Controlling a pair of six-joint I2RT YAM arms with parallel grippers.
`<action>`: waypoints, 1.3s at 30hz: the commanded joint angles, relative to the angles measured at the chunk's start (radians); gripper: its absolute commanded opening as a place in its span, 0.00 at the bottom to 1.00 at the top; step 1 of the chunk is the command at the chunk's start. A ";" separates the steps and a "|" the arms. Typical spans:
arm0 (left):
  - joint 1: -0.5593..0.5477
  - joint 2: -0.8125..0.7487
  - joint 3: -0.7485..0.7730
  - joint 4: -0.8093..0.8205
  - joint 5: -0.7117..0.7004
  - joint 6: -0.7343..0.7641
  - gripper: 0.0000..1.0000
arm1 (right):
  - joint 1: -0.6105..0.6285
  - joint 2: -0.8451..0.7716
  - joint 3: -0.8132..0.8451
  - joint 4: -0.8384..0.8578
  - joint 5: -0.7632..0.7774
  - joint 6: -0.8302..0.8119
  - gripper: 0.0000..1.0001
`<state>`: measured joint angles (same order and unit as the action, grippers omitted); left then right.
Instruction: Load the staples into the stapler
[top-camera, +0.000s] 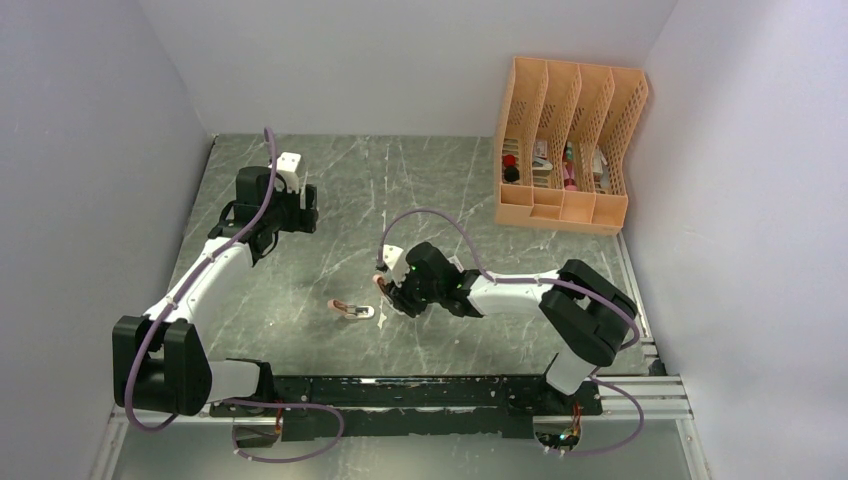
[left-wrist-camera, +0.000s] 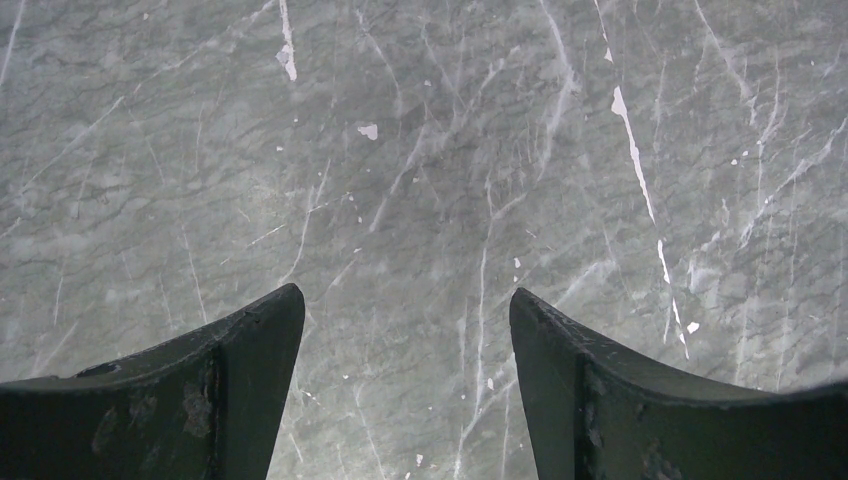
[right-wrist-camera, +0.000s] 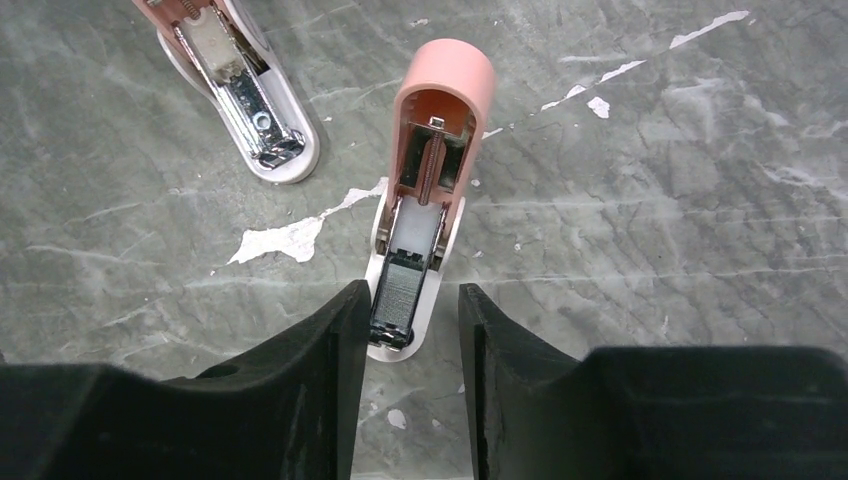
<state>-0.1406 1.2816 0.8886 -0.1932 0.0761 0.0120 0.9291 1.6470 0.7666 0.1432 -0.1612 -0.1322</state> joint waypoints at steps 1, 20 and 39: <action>-0.004 -0.022 0.021 -0.011 0.025 0.006 0.79 | -0.021 0.000 -0.010 -0.042 0.098 -0.034 0.38; -0.004 -0.036 0.018 -0.013 0.017 0.006 0.79 | -0.033 0.041 -0.006 0.034 -0.018 -0.147 0.12; -0.004 -0.055 0.017 -0.010 0.008 0.008 0.80 | -0.084 0.192 0.189 0.107 -0.171 -0.307 0.41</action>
<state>-0.1406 1.2533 0.8886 -0.2077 0.0757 0.0120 0.8471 1.8595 0.9577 0.2298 -0.3149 -0.4397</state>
